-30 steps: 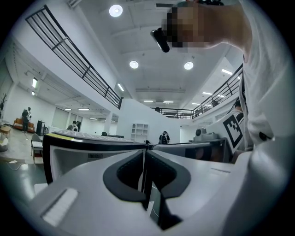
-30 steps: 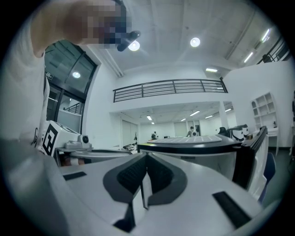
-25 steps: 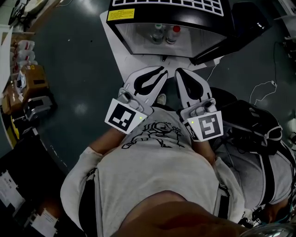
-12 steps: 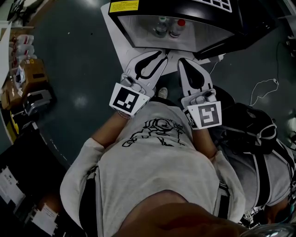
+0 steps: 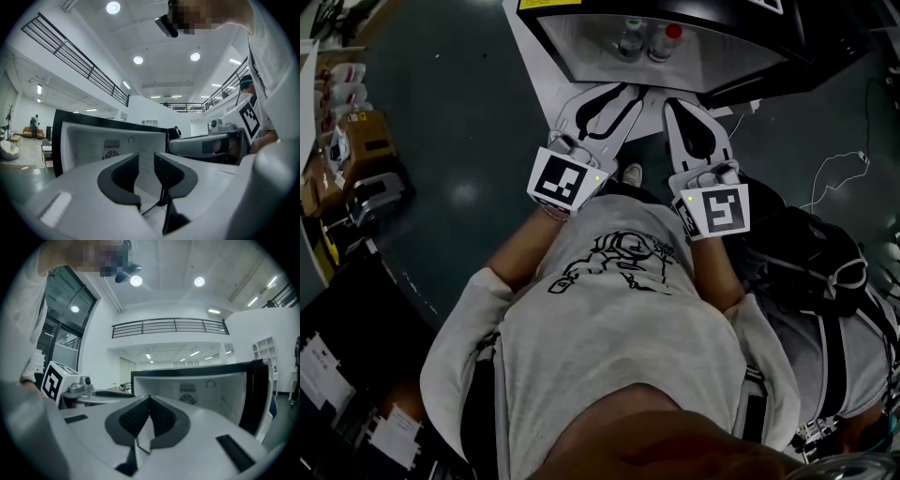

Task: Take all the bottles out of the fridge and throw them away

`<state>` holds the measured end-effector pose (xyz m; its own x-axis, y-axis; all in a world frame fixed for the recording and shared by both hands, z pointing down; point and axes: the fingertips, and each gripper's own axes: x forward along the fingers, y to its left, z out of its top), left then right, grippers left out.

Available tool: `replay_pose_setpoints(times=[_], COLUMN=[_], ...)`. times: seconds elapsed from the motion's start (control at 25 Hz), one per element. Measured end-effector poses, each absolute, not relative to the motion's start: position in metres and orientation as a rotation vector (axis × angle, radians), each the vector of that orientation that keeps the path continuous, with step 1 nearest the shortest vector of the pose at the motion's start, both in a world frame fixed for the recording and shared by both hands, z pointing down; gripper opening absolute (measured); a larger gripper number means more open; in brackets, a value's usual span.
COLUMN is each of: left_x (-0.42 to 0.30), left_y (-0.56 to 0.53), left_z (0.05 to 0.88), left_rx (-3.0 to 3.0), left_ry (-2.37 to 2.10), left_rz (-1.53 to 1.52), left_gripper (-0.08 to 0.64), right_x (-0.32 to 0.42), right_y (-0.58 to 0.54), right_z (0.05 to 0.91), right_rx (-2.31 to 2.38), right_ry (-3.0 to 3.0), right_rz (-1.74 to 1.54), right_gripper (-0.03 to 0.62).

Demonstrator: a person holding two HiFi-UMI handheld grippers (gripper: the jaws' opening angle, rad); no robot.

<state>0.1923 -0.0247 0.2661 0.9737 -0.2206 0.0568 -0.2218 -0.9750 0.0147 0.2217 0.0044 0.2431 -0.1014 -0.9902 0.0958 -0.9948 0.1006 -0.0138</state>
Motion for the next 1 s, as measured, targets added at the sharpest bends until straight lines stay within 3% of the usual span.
replay_pose_setpoints(times=[1.0], left_x=[0.232], left_y=[-0.072], left_z=[0.318], left_rx=[3.075], left_ry=[-0.473], left_rz=[0.126], left_gripper=[0.101], right_x=[0.252], right_y=[-0.023], right_z=[0.299], right_rx=[2.059], right_ry=[-2.253], right_rz=[0.121], right_gripper=[0.009])
